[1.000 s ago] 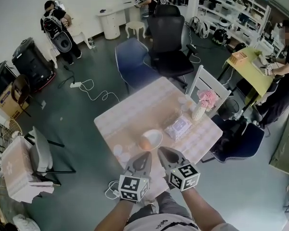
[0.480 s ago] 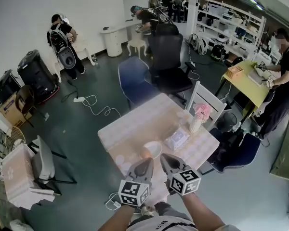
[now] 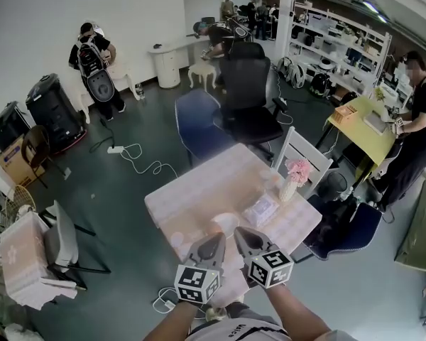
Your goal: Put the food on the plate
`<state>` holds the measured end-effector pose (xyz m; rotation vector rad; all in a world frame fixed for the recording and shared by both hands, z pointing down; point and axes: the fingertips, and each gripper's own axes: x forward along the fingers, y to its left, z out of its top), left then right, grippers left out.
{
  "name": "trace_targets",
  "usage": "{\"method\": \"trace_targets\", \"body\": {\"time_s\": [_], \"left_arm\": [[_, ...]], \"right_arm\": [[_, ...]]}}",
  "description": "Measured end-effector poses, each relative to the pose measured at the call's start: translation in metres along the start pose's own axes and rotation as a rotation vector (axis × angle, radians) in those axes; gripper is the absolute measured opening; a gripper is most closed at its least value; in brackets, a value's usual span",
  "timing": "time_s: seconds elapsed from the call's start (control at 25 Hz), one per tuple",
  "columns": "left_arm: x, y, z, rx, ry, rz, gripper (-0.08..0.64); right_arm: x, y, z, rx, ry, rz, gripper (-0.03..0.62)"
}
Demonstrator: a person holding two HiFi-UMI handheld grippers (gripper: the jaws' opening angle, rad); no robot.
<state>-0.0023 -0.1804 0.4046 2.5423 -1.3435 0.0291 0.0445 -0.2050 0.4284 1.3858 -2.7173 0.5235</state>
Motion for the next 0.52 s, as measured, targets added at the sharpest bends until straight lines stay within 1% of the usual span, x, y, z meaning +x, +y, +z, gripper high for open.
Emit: {"method": "trace_targets", "body": {"time_s": [0.24,0.52], "left_arm": [[0.000,0.008,-0.004,-0.004,0.007,0.000,0.006],[0.008,0.012,-0.003,-0.004,0.010,-0.001,0.006]], "right_arm": [[0.008,0.004,-0.006,-0.002,0.012,0.005,0.017],[0.013,-0.003,-0.005,-0.005,0.019,0.000,0.017]]}}
